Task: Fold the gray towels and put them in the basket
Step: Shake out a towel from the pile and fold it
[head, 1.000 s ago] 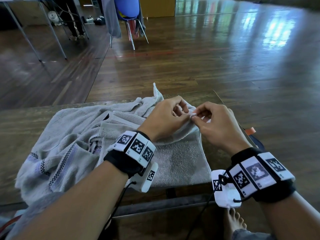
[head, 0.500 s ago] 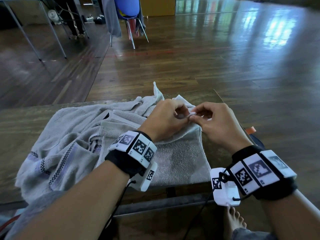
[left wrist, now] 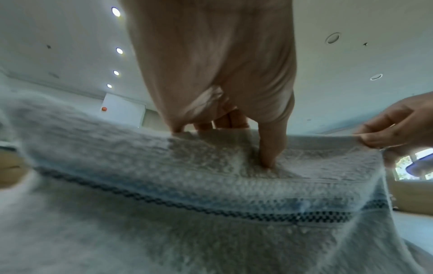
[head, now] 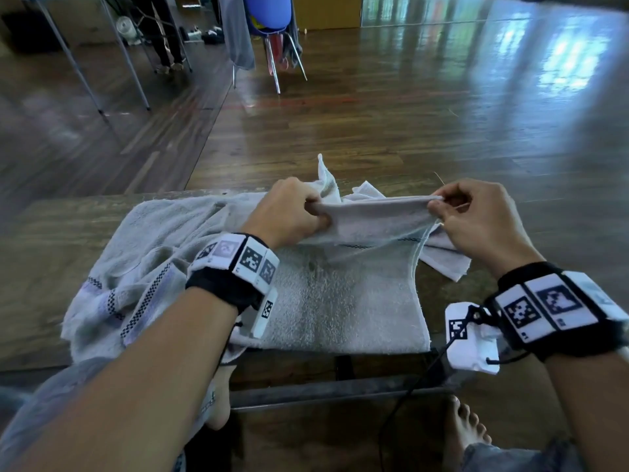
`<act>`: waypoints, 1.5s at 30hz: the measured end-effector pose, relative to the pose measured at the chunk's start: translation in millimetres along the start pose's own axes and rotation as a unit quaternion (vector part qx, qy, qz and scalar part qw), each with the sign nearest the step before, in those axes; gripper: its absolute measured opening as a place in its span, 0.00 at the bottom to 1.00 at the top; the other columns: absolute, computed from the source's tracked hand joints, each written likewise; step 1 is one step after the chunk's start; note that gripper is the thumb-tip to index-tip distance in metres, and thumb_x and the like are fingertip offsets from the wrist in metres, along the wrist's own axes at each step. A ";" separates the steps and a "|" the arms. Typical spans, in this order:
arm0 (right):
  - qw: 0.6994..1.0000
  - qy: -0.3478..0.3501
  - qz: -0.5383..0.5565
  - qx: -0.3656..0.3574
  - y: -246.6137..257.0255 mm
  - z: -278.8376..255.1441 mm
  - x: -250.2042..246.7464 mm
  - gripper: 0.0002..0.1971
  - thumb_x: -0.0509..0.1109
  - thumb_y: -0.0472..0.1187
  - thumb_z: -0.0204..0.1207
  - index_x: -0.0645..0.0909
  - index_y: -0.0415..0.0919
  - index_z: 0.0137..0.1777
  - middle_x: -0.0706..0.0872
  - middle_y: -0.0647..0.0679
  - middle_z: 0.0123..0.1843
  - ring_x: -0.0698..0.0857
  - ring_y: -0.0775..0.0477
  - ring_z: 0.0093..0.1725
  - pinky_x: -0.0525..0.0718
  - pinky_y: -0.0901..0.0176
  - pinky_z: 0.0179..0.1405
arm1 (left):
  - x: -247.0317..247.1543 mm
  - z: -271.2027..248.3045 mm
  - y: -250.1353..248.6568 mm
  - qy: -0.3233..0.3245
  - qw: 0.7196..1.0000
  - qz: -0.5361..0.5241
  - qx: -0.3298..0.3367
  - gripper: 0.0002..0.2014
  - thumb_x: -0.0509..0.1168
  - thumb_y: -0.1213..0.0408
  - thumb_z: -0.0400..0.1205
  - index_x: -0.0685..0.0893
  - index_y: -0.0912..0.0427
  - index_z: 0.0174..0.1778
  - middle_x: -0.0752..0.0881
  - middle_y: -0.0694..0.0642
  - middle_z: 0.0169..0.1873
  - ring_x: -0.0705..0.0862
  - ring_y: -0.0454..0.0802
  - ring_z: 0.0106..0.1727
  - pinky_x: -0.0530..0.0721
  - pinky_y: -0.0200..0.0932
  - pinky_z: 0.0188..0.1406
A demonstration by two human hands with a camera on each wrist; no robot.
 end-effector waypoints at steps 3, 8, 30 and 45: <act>1.000 0.006 0.001 0.004 -2.0 -1.1 1.0 0.03 0.77 0.40 0.78 0.87 0.49 0.44 0.86 0.58 0.37 0.81 0.63 0.37 0.73 0.72 0.35 | -6.8 -12.4 7.6 0.017 0.999 0.031 0.004 0.13 0.76 0.63 0.72 0.82 0.64 0.25 0.79 0.58 0.23 0.72 0.47 0.26 0.67 0.44 0.28; 1.000 0.016 0.001 0.001 -0.5 -3.1 4.3 0.01 0.76 0.40 0.79 0.88 0.47 0.46 0.86 0.57 0.38 0.82 0.62 0.37 0.73 0.71 0.36 | -3.7 -37.9 31.0 0.087 0.991 0.105 -0.006 0.09 0.72 0.63 0.78 0.90 0.65 0.37 0.89 0.56 0.44 0.84 0.54 0.43 0.83 0.54 0.49; 0.999 0.017 0.036 0.016 -10.1 3.0 4.7 0.00 0.77 0.42 0.78 0.89 0.48 0.46 0.89 0.52 0.39 0.87 0.52 0.39 0.81 0.57 0.46 | -92.2 -75.2 78.6 -0.141 0.976 -0.105 -0.125 0.07 0.83 0.67 0.69 0.95 0.59 0.41 0.92 0.60 0.36 0.82 0.44 0.34 0.81 0.40 0.37; 0.997 0.039 0.037 0.060 -23.7 10.0 17.0 0.08 0.78 0.42 0.77 0.85 0.51 0.37 0.89 0.49 0.36 0.84 0.47 0.35 0.87 0.44 0.52 | -86.0 -79.4 93.5 -0.104 0.957 -0.188 -0.194 0.06 0.81 0.68 0.71 0.94 0.53 0.38 0.89 0.48 0.26 0.83 0.46 0.34 0.85 0.43 0.42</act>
Point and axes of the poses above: each hand's wrist, its own z-axis towards the middle knuckle, its own x-axis out of the palm, y = z × x, the point moved 8 cm from there along z, towards the middle knuckle
